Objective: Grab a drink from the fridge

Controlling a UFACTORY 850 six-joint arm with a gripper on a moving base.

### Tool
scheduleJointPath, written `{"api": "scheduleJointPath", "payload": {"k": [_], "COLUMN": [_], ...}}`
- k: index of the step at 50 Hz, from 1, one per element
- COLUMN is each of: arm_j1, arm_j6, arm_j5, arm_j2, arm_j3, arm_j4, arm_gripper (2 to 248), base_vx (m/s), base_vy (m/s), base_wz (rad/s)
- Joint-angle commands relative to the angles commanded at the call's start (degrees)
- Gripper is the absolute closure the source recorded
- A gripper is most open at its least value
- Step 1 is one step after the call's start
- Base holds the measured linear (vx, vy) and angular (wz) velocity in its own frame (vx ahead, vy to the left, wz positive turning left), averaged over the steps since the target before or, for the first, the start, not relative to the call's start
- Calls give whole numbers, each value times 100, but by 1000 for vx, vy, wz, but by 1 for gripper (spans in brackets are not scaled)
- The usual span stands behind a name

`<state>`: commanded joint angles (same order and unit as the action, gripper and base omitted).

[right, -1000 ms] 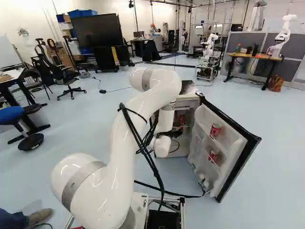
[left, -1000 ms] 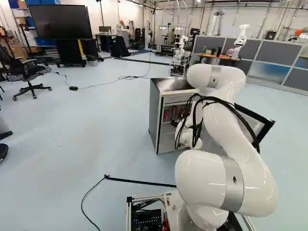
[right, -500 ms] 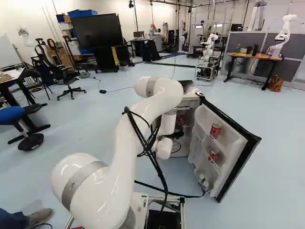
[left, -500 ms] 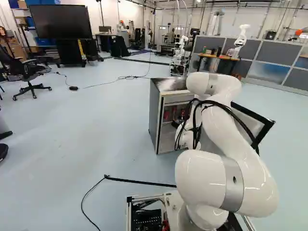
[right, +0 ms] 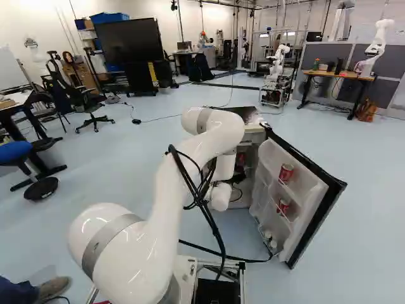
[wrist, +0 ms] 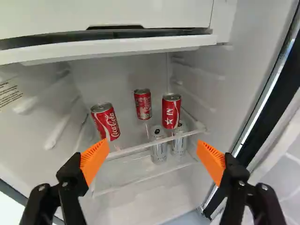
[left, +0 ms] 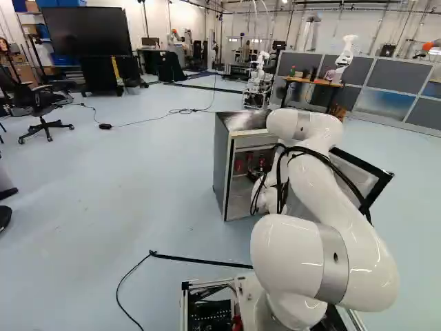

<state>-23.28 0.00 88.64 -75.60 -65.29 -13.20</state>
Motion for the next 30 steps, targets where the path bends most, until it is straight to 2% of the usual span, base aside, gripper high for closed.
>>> {"api": "scheduleJointPath", "payload": {"k": [30], "arm_j1": [26], "arm_j6": [0], "arm_j5": [0], "arm_j2": [-389], "arm_j3": [-777], "arm_j4": [0], "arm_gripper": [3], "base_vx": [0], "base_vy": [0], "base_wz": [0]}}
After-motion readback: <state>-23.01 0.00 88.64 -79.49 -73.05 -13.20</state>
